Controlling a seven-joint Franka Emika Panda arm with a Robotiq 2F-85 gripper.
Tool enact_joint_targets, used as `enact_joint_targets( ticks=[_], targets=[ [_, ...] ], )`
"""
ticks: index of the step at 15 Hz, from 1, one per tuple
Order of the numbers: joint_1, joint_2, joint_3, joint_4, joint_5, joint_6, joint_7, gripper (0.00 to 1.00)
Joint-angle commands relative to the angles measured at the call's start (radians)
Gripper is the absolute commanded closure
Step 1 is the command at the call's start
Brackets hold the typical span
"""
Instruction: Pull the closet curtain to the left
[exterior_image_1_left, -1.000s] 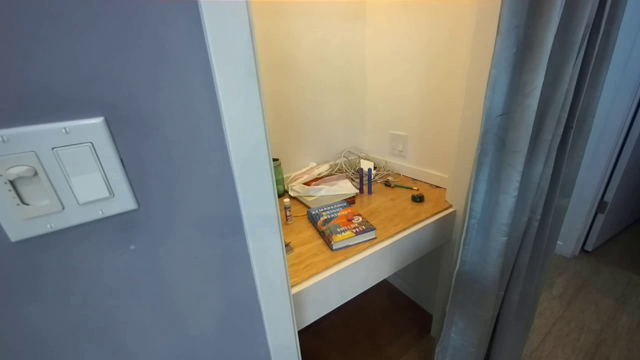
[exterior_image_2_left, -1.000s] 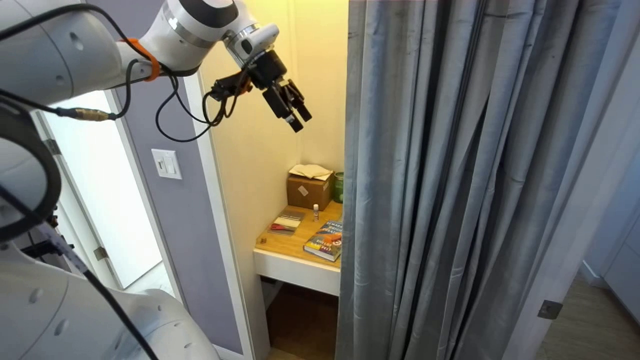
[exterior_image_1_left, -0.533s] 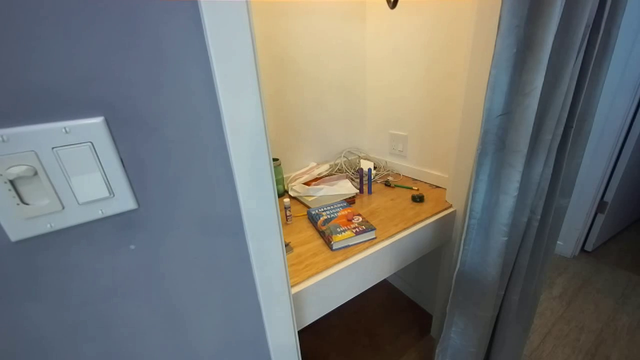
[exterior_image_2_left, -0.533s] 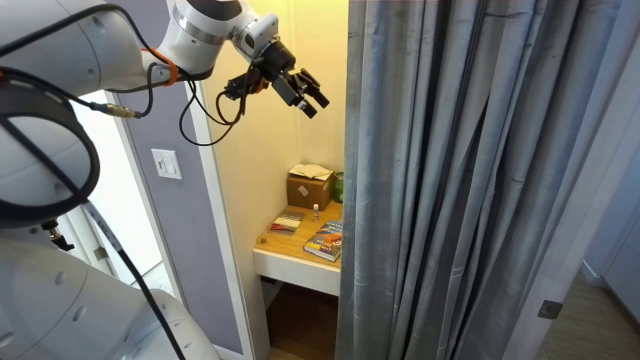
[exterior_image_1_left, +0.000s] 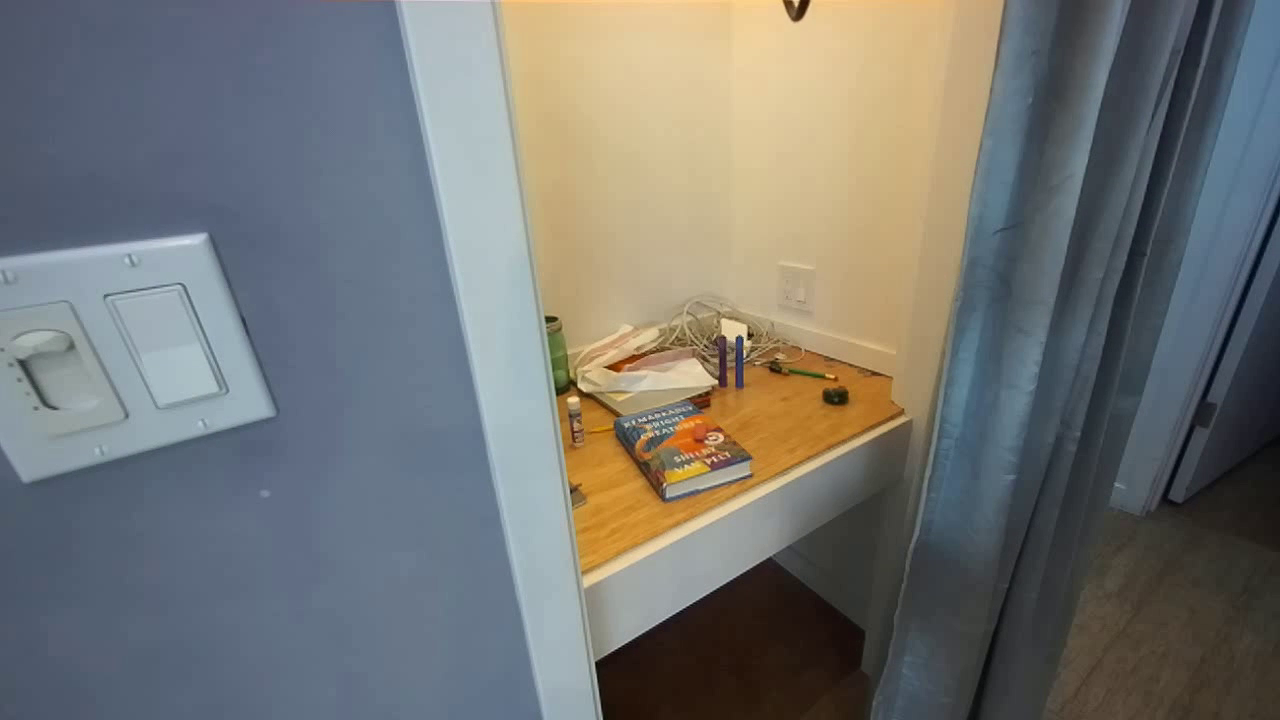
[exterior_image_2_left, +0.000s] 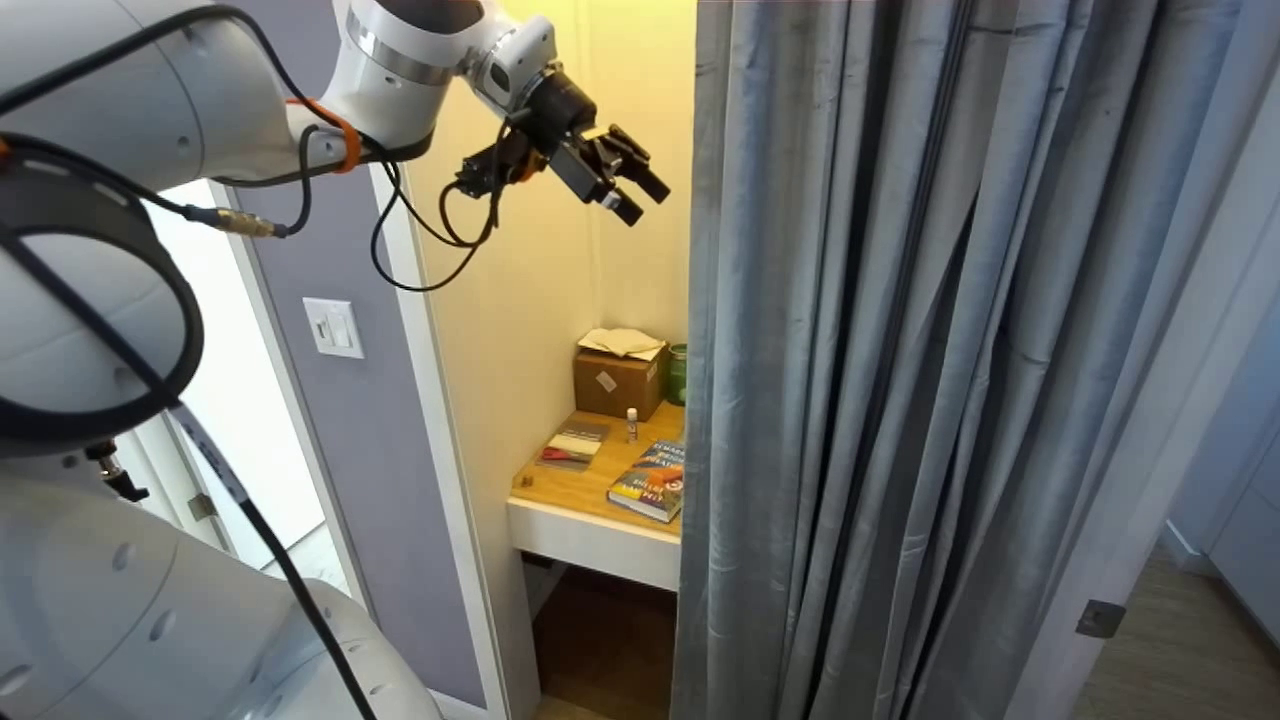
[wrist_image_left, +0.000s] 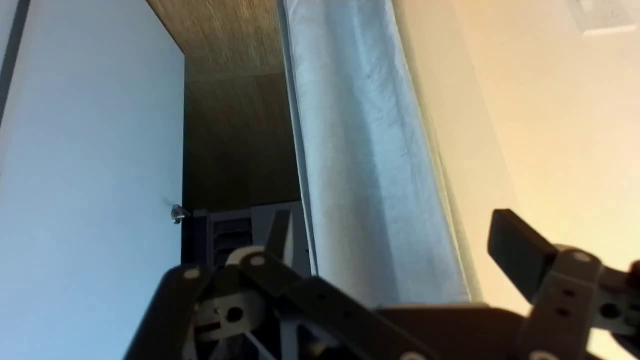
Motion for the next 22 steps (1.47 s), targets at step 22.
enact_joint_targets(
  ticks=[22],
  targets=[
    [0.184, 0.102, -0.131, 0.043, -0.354, 0.03, -0.061, 0.0]
  ],
)
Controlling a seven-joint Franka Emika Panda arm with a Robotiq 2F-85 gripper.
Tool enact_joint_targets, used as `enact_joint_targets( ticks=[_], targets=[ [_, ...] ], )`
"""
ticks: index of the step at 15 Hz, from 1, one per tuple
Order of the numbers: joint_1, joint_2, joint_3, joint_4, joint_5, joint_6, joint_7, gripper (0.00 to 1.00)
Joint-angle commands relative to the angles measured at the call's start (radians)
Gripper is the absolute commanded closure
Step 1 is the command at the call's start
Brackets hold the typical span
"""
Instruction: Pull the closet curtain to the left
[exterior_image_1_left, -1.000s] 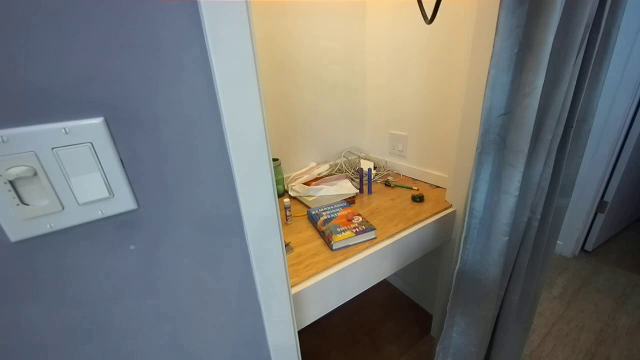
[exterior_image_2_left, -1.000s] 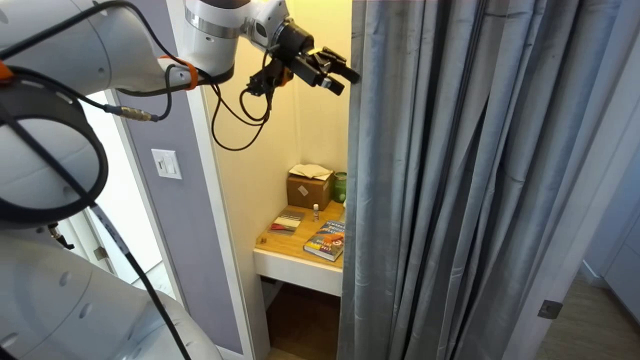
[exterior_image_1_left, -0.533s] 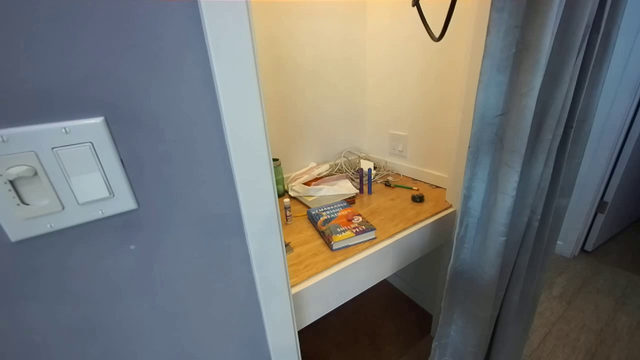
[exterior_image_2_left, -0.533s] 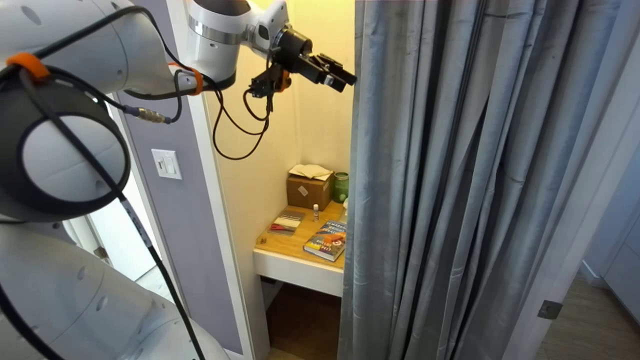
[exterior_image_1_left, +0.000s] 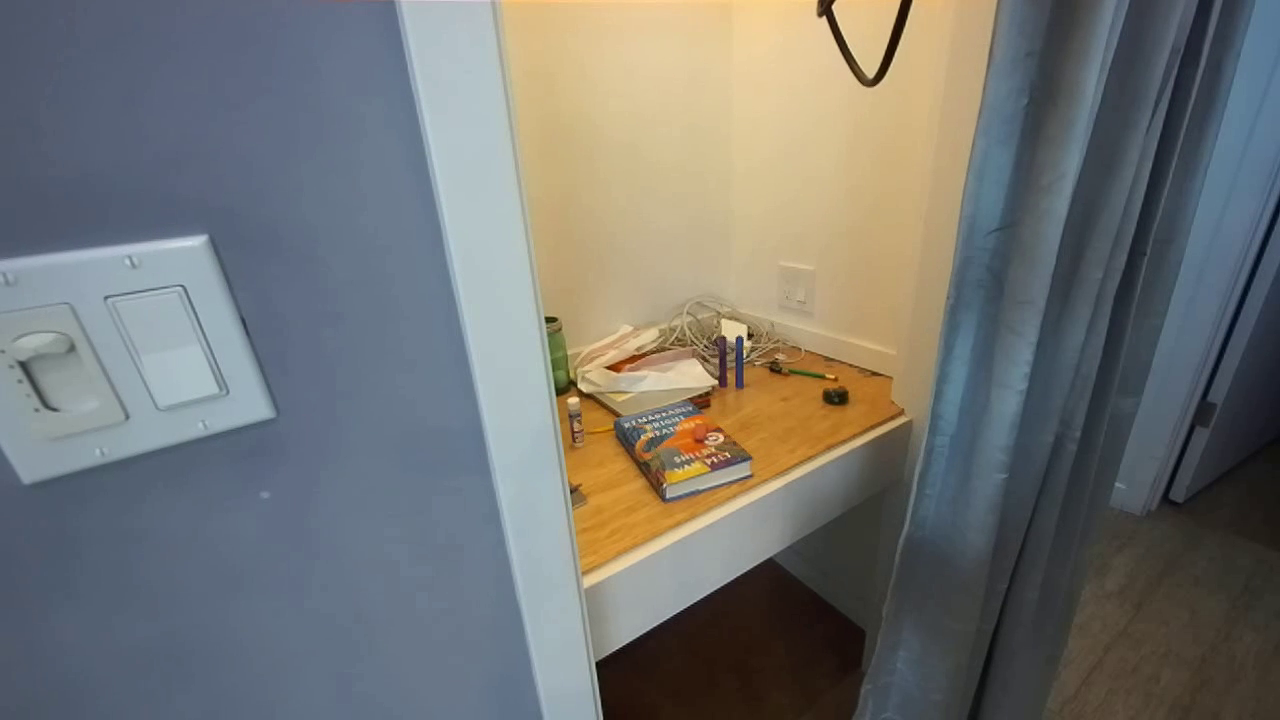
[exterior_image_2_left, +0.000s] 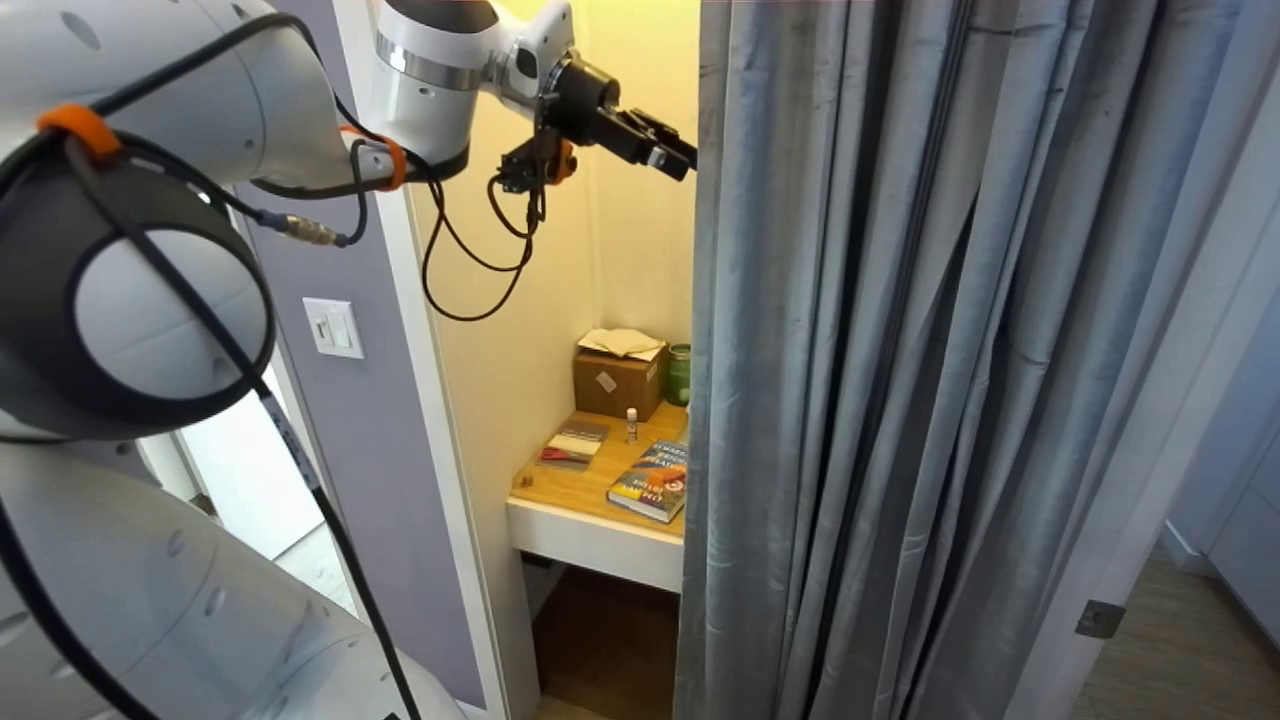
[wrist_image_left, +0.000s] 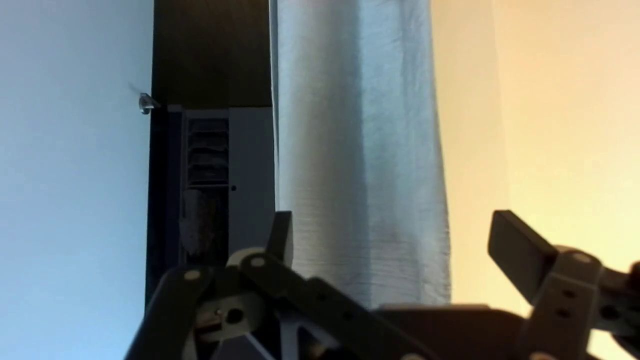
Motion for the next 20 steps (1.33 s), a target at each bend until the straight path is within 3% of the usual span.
enact_joint_targets(
  ticks=[1, 9, 18, 19, 20],
  targets=[
    [0.011, 0.036, -0.02, 0.045, -0.057, 0.013, 0.022, 0.0],
    [0.014, 0.057, -0.025, 0.143, -0.149, 0.006, 0.032, 0.0],
    [0.018, 0.081, -0.035, 0.159, -0.272, 0.013, 0.029, 0.0],
    [0.021, 0.08, -0.038, 0.154, -0.274, 0.02, 0.028, 0.25],
    [0.023, 0.08, -0.04, 0.152, -0.275, 0.025, 0.025, 0.26]
  ],
)
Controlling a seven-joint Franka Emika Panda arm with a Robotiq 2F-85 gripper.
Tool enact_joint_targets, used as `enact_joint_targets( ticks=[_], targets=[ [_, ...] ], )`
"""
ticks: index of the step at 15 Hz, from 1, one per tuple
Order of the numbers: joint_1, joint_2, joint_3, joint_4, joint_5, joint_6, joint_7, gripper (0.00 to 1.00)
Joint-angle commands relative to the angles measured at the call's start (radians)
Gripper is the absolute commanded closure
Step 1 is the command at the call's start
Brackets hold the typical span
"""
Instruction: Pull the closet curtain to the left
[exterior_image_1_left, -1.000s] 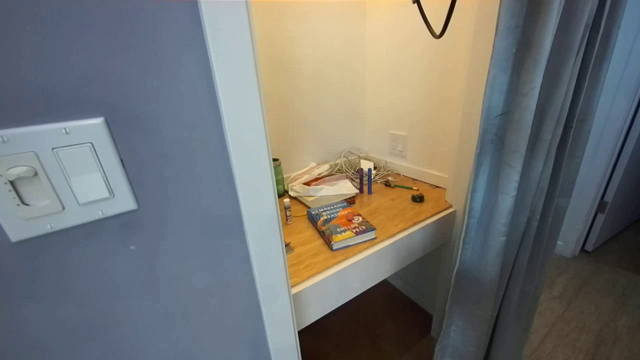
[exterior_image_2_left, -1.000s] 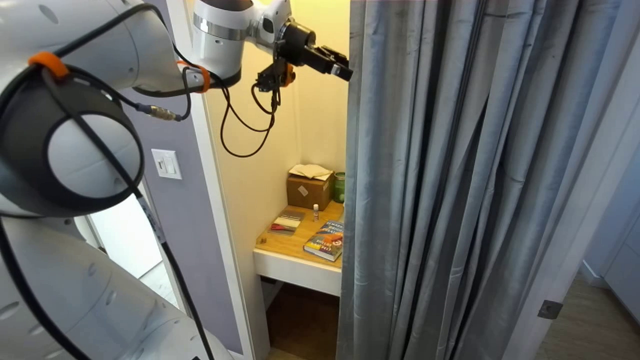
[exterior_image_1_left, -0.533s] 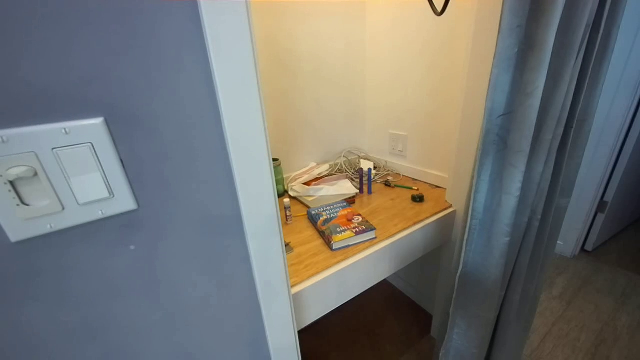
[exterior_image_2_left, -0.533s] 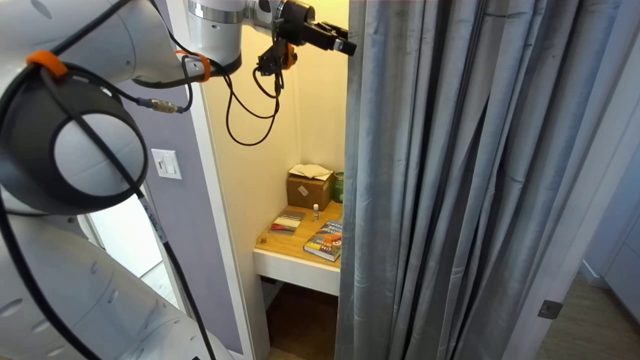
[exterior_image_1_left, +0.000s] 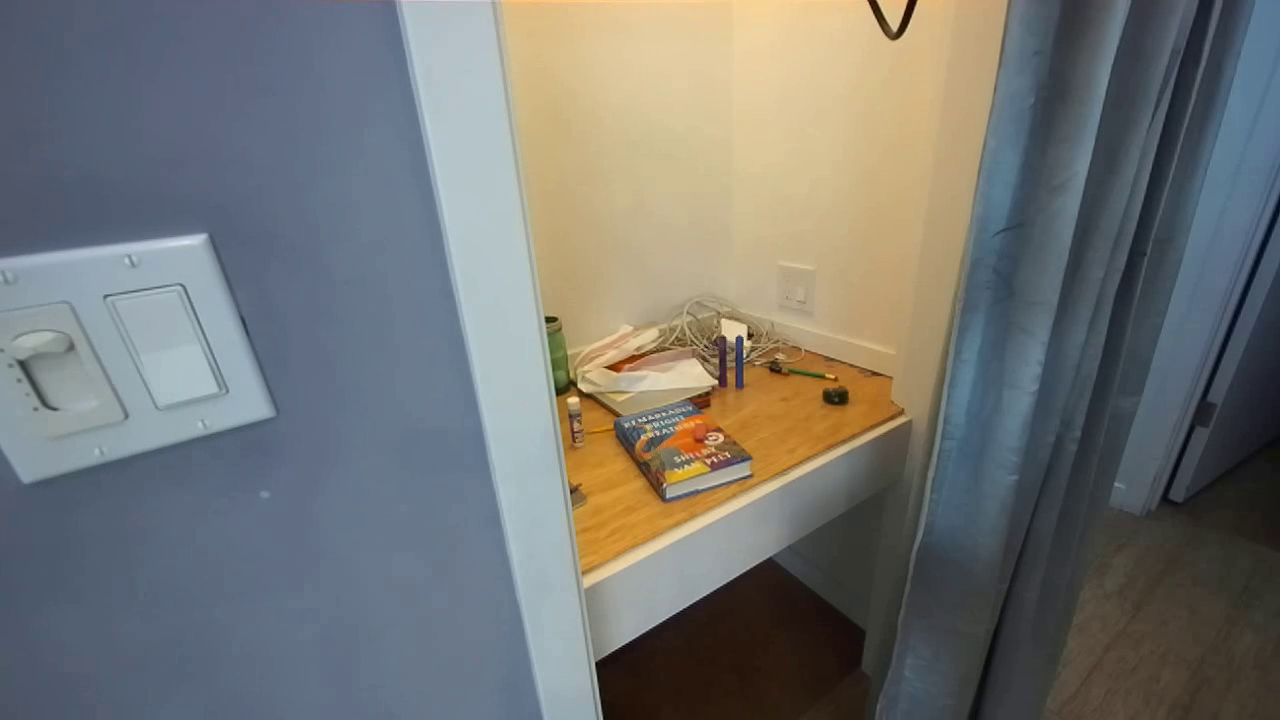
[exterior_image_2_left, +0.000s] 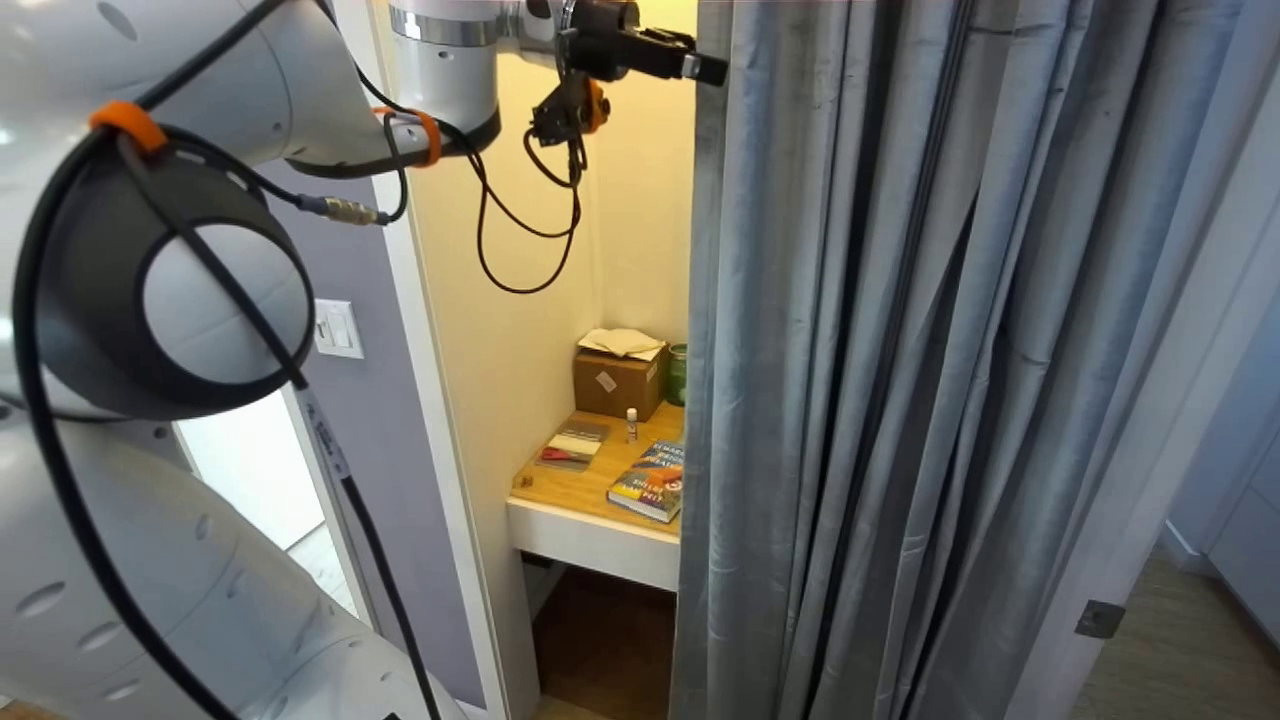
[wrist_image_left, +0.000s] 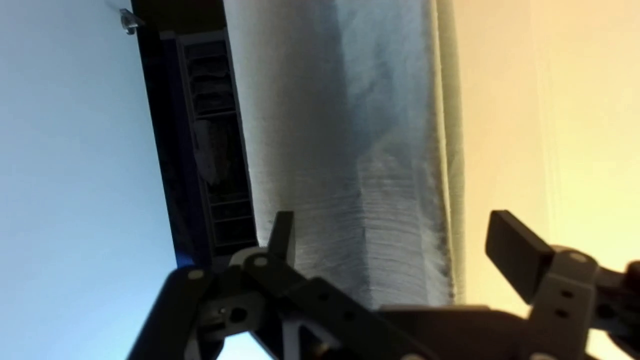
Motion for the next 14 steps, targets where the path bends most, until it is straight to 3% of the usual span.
enact_joint_targets(
  ticks=[1, 10, 14],
  targets=[
    [0.023, 0.023, -0.018, 0.022, -0.037, 0.013, -0.005, 0.32],
    [0.024, 0.031, -0.029, 0.033, -0.032, 0.009, 0.002, 0.95],
    [0.025, 0.033, -0.03, 0.036, -0.031, 0.008, 0.001, 1.0]
  ],
)
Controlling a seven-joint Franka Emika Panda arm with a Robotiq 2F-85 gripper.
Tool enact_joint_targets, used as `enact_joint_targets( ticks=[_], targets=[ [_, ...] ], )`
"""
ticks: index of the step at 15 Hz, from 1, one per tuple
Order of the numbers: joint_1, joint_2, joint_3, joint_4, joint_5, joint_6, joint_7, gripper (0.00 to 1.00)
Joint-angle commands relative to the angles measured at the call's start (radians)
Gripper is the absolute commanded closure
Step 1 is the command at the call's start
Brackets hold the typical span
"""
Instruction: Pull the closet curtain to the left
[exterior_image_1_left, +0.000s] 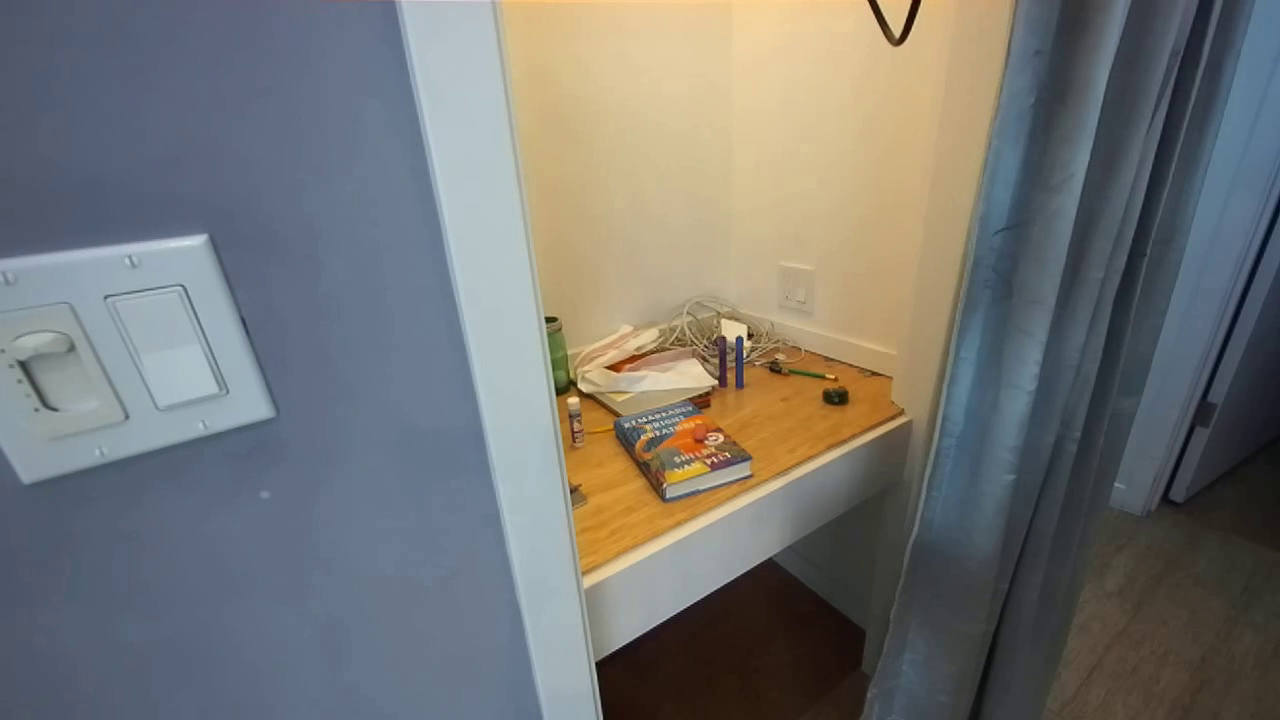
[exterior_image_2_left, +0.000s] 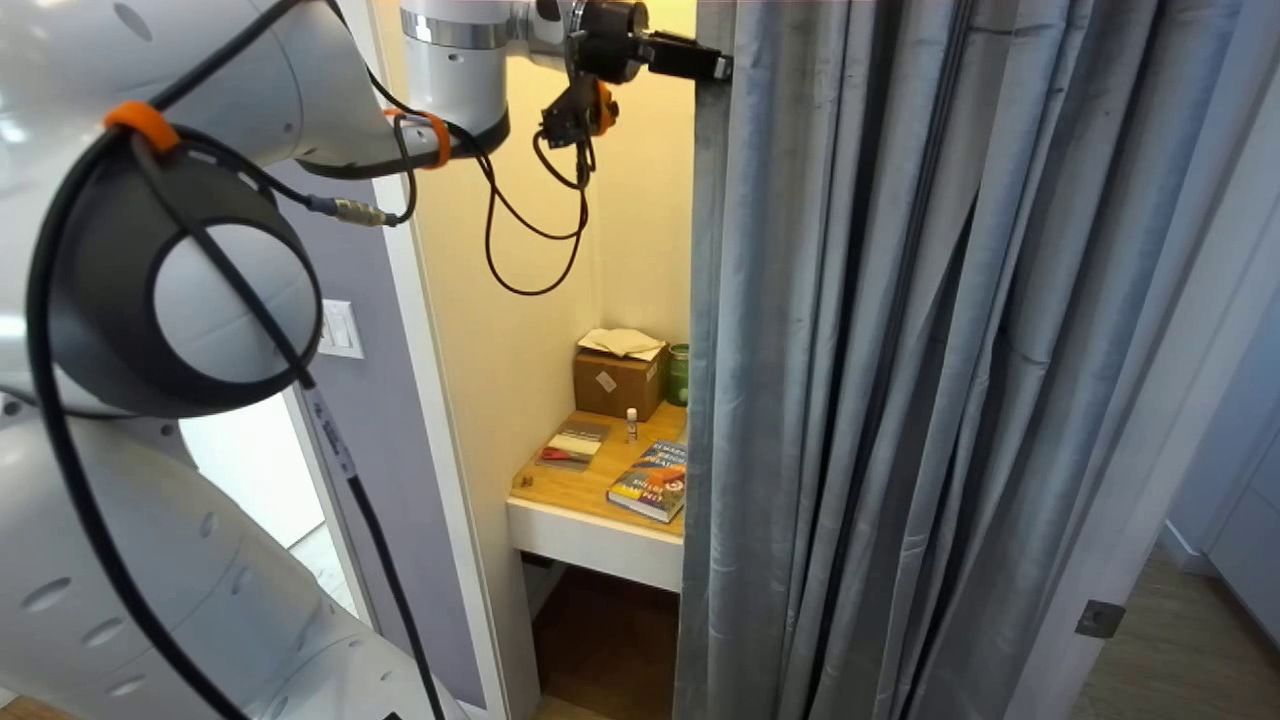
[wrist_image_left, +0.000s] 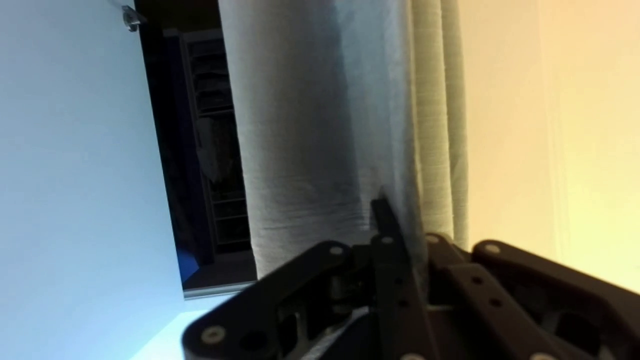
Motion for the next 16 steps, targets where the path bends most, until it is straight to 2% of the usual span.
enact_joint_targets(
  ticks=[1, 16],
  targets=[
    [0.021, 0.023, -0.013, 0.035, -0.021, 0.003, 0.0, 0.97],
    [0.024, 0.038, -0.01, 0.051, -0.017, -0.008, 0.008, 0.98]
  ],
)
